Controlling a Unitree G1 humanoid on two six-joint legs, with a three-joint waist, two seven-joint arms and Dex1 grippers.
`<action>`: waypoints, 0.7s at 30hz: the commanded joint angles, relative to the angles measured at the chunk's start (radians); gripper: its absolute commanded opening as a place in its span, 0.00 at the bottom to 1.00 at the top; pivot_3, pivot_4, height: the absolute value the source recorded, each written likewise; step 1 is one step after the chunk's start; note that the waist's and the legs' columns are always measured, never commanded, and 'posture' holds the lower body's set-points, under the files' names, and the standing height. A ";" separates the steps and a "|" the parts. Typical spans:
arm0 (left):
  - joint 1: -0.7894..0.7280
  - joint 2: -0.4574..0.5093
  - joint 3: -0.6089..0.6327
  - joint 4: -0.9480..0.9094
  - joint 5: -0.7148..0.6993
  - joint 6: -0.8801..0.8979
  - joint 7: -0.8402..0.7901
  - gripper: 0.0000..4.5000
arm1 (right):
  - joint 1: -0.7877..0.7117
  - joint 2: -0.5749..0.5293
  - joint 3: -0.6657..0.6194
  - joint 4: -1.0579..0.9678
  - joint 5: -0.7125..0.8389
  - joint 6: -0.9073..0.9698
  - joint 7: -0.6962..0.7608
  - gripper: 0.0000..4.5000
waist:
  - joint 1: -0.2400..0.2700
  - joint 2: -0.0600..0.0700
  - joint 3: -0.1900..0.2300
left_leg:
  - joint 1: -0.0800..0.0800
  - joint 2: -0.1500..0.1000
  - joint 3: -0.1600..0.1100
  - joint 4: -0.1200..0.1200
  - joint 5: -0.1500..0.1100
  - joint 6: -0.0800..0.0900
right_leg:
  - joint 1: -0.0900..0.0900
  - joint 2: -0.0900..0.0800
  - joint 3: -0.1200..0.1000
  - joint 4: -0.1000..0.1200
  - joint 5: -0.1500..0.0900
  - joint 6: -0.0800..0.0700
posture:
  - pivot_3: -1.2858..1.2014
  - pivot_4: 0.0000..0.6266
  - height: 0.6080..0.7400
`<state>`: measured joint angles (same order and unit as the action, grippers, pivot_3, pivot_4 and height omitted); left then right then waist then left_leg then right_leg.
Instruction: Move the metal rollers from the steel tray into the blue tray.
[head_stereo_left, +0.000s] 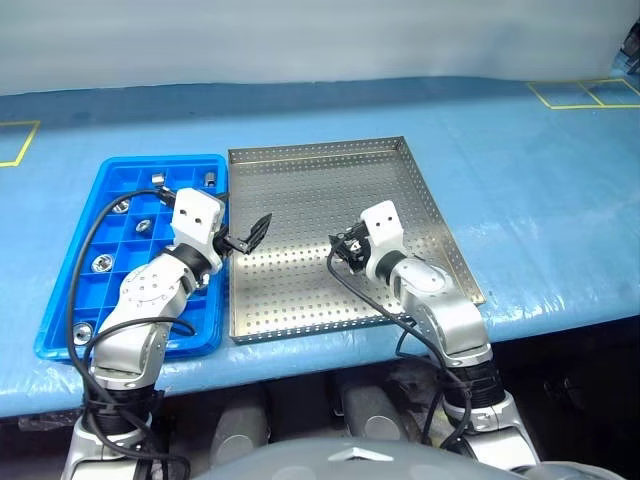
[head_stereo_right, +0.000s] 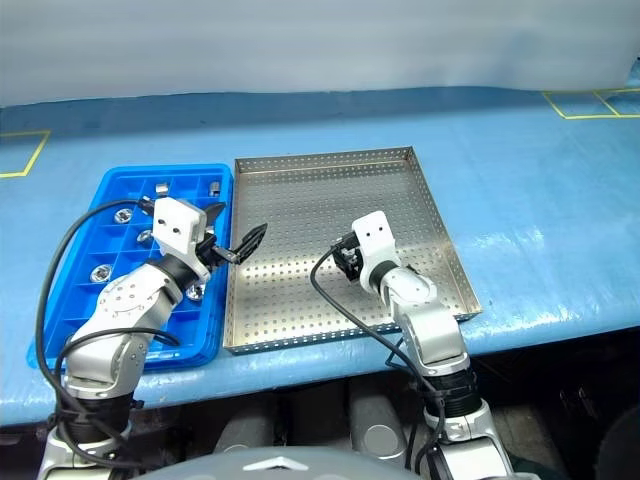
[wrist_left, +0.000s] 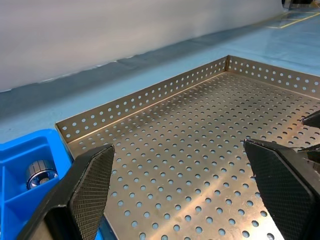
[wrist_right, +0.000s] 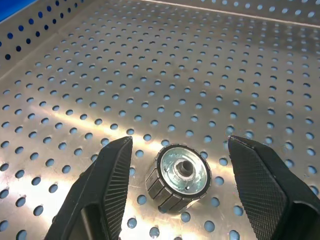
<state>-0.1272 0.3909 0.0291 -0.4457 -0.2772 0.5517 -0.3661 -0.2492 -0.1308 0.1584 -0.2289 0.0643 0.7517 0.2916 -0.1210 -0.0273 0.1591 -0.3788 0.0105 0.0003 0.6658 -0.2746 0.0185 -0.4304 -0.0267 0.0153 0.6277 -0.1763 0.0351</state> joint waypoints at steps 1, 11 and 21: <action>0.002 0.001 0.014 -0.024 0.007 -0.023 0.004 1.00 | 0.003 0.004 -0.001 0.010 0.003 -0.017 -0.011 0.71 | 0.000 0.000 0.000 | 0.000 0.000 0.000 0.000 0.000 0.000 | 0.000 0.000 0.000 0.000 0.000 0.000 | 0.45 0.24 1.00; 0.007 0.007 0.019 -0.029 0.009 -0.023 0.008 1.00 | -0.005 0.018 -0.042 0.102 0.028 -0.040 -0.016 0.71 | 0.001 0.000 0.000 | 0.000 0.000 0.000 0.000 0.000 0.000 | 0.000 0.000 0.000 0.000 0.000 0.000 | 0.45 0.24 1.00; 0.016 0.009 0.023 -0.033 0.009 -0.022 0.015 1.00 | -0.024 0.031 -0.067 0.146 0.048 -0.077 -0.016 0.38 | 0.002 0.000 0.000 | 0.000 0.000 0.000 0.000 0.000 0.000 | 0.000 0.000 0.000 0.000 0.000 0.000 | 0.45 0.24 1.00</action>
<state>-0.1072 0.3951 0.0317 -0.4458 -0.2758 0.5517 -0.3539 -0.2537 -0.1010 0.1053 -0.0777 0.0999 0.6864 0.2777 -0.1194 -0.0273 0.1590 -0.3787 0.0106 0.0005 0.6659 -0.2747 0.0186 -0.4304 -0.0267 0.0154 0.6279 -0.1759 0.0352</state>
